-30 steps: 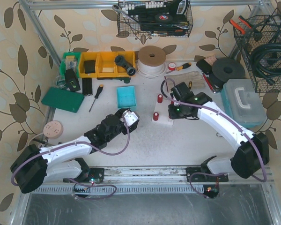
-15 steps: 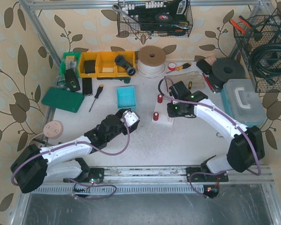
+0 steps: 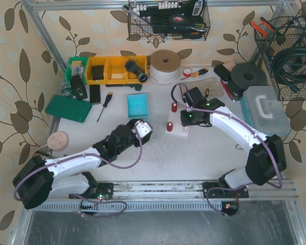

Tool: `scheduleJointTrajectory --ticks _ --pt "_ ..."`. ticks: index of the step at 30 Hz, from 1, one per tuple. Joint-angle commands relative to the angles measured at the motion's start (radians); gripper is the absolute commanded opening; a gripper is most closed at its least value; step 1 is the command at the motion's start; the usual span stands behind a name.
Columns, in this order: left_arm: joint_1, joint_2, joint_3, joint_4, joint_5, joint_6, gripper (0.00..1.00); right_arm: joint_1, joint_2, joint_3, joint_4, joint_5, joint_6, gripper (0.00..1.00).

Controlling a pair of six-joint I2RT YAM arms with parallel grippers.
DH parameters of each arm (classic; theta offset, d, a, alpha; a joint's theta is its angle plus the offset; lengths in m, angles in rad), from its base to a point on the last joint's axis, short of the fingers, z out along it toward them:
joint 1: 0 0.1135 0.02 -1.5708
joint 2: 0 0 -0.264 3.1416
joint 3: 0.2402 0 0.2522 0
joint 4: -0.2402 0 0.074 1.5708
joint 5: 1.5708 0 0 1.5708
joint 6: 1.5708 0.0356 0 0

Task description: Install the large spring

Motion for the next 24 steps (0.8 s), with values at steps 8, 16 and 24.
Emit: scheduleJointTrajectory --ticks 8,16,24 --pt "0.001 0.003 0.003 0.046 0.032 -0.006 0.74 -0.005 -0.057 -0.043 -0.042 -0.001 0.009 0.05" --pt "0.001 -0.002 0.0 0.043 0.031 -0.007 0.74 -0.004 -0.001 -0.071 0.032 -0.008 0.017 0.05" --pt "0.001 0.015 -0.014 0.065 0.025 -0.02 0.74 -0.004 0.079 -0.105 0.11 -0.018 0.02 0.19"
